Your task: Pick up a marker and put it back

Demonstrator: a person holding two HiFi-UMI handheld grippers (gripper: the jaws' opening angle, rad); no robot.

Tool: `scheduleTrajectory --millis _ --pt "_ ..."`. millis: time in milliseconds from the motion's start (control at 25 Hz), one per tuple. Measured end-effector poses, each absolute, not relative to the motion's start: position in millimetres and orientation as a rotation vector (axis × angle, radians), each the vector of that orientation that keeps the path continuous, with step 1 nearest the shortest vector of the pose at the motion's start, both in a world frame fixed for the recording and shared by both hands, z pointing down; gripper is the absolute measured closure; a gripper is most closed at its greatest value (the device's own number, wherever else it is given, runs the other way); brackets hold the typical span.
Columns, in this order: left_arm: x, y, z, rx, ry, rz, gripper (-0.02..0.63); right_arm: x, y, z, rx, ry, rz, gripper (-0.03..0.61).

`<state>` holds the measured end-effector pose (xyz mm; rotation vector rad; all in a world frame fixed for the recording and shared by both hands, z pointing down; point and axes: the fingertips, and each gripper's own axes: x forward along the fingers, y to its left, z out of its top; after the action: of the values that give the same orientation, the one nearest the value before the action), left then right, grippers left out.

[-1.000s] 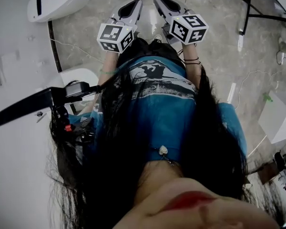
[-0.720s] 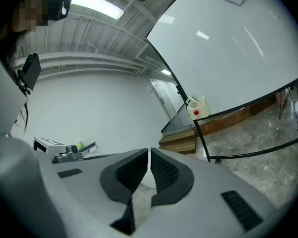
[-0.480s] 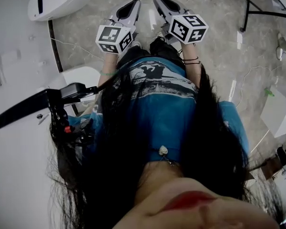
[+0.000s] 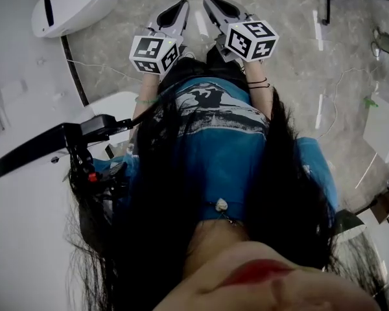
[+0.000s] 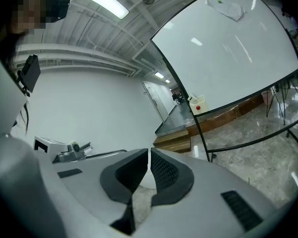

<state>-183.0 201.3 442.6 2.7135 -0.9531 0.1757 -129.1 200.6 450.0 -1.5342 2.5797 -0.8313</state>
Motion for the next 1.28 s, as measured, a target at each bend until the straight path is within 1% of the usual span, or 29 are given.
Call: scheduleTrajectory --millis 400,1280 --pt "-174.6 218.4 446.2 2.740 -0.856 0.180 0.614 -126.1 227.2 455.9 -1.613 2.536 -0.836 0.554" --pt "-163.7 221.6 439.4 2.766 -0.813 0.178 0.614 -112.8 231.7 449.3 -1.673 2.524 -0.805 0.552"
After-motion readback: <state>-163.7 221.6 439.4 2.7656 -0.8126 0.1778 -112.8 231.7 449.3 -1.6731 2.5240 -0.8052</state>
